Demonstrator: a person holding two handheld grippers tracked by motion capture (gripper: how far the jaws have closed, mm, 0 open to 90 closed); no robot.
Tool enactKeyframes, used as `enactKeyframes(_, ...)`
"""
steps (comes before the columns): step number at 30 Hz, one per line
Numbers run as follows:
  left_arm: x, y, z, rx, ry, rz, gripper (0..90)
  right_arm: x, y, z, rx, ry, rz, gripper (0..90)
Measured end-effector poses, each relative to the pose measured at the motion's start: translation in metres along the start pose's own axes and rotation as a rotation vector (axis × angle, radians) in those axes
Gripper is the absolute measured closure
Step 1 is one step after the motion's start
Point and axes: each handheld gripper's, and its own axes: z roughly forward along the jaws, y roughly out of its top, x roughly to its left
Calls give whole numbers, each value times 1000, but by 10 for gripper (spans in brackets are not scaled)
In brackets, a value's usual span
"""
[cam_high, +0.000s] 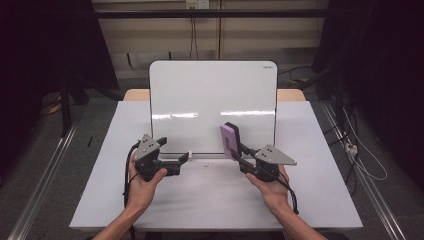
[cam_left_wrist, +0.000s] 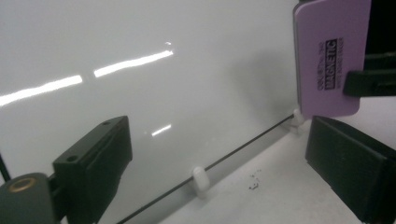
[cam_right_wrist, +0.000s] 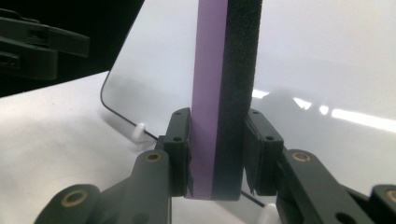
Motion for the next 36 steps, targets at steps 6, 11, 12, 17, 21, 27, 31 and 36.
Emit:
enactKeyframes(6, 7, -12, -8, 18, 24, -23, 46, -9, 3, -13, 13, -31, -29, 661)
enactKeyframes(11, 11, -17, -15, 28, 41, -37, 44, -18, 2, -21, 45, -80, -57, 662)
enactKeyframes(12, 11, -19, -17, 27, 49, -44, 45, -19, 3, -22, 52, -86, -66, 662)
enactKeyframes(17, 9, -31, -28, 19, 70, -32, 52, -23, 4, -25, 85, -129, -125, 663)
enactKeyframes(21, 15, -35, -35, 19, 103, -33, 46, -26, 5, -27, 95, -168, -147, 664)
enactKeyframes(27, 18, -39, -35, 28, 115, -31, 47, -34, 4, -30, 135, -250, -184, 665)
enactKeyframes(31, 14, -41, -33, 40, 110, -7, 47, -36, 4, -31, 154, -286, -226, 665)
enactKeyframes(36, 10, -40, -31, 29, 84, 18, 47, -37, 1, -29, 199, -349, -314, 665)
